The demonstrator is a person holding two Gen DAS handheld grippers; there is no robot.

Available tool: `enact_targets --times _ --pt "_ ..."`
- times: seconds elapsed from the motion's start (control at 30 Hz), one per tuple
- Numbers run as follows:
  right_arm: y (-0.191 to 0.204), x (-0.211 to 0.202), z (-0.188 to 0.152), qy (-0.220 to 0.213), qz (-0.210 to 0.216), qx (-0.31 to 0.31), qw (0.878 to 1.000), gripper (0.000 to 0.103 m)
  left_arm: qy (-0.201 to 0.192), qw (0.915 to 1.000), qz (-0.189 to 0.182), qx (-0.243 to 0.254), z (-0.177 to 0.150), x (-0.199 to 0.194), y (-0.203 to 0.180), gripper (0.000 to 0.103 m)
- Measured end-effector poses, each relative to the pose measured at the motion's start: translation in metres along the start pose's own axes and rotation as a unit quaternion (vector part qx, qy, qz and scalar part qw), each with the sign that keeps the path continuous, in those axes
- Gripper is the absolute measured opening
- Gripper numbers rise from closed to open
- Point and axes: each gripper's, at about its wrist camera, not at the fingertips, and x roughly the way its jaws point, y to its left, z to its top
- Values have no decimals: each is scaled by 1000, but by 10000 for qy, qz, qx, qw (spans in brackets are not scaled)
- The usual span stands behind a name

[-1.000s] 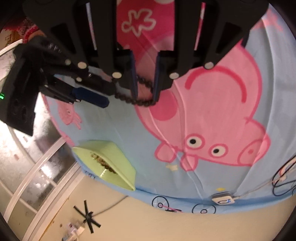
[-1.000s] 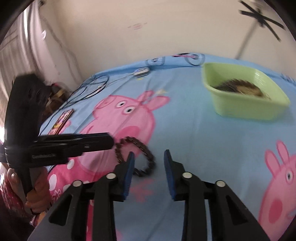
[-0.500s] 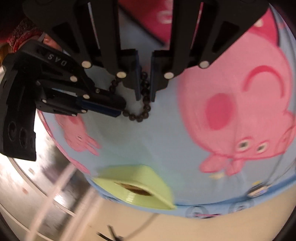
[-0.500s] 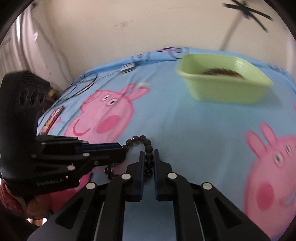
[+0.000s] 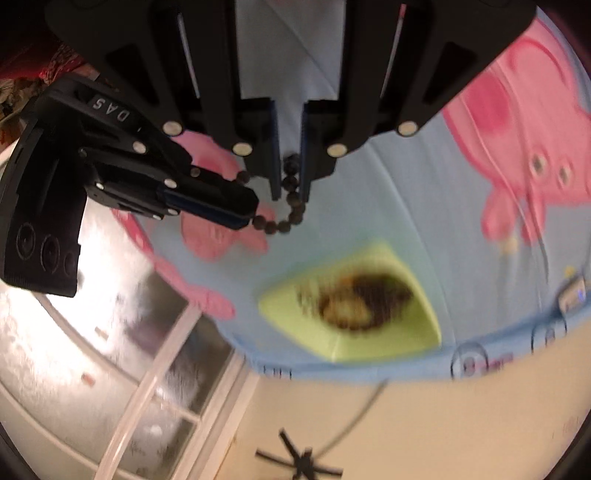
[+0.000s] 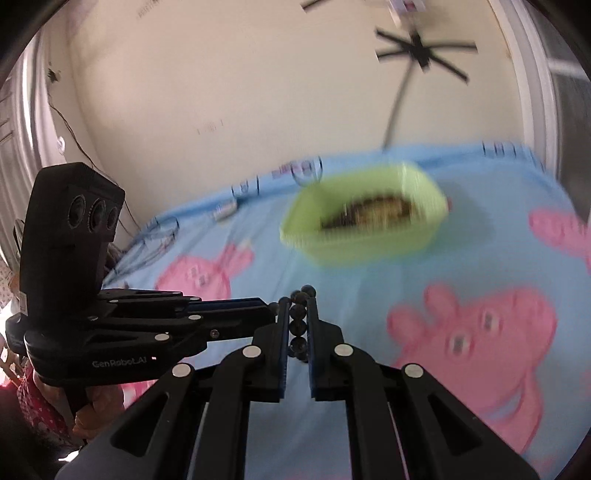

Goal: Organize jewelry
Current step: 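Carry the last dark bead bracelet with the right gripper over the tray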

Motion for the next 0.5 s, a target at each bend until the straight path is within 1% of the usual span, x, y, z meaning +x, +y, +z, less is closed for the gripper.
enact_targets --times 0.1,0.2,0.27,0.33,0.4,0.5 --pt "-4 5 34 -305 -27 -147 9994 0 -240 9996 102 75 32 -1 3 9" --pt "-11 16 59 -434 -97 -159 9989 0 -377 9991 161 71 67 11 10 9" --pt "-25 27 77 -477 -189 -96 9986 0 -395 9990 195 51 87 24 15 9" --pt "-39 40 89 -459 -297 -28 9985 0 -369 9990 252 25 100 37 19 9" --pt "-54 52 92 -387 -365 60 9986 0 -253 9993 255 -49 110 55 26 9" --pt "-77 76 87 -122 -420 233 9988 0 -16 9996 233 -135 112 82 32 9"
